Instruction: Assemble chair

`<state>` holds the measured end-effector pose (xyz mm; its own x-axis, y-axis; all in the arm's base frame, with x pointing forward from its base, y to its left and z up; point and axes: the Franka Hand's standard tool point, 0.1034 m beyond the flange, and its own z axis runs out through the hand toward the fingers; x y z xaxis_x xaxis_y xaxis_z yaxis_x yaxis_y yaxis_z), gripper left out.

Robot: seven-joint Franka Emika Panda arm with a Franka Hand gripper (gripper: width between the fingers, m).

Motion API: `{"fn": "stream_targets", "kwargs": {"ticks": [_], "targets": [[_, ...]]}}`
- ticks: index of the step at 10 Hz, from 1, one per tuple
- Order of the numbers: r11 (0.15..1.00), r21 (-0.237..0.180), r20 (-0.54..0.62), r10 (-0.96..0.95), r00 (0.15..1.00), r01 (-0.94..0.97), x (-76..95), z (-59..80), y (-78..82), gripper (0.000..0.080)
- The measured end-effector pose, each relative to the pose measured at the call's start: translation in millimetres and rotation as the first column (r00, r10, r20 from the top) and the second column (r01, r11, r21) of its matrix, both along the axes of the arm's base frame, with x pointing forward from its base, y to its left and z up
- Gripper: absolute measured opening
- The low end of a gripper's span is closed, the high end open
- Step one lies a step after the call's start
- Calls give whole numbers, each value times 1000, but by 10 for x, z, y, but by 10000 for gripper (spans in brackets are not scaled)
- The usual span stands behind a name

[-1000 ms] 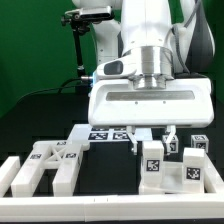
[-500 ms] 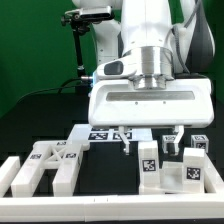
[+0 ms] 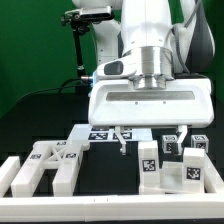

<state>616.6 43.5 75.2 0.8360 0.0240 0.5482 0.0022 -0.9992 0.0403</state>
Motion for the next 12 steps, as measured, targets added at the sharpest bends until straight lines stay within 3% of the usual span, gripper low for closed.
{"fn": "stream_targets", "kwargs": {"ticks": [3,5,6,8,9,11,12], "targets": [[998,52,-159,-18,987,27,64,185,-102,649],[995,82,-265,-25,964,49,87,160,-81,649],[992,105,-381,-25,924,70,65,137,-40,649],[990,114,-480,-22,877,87,146,77,-64,649],[988,122,-574,-9,819,96,105,20,-75,649],[987,122,-584,-14,812,105,164,13,-70,649],[987,122,-584,-14,812,106,161,9,-71,541]]}}
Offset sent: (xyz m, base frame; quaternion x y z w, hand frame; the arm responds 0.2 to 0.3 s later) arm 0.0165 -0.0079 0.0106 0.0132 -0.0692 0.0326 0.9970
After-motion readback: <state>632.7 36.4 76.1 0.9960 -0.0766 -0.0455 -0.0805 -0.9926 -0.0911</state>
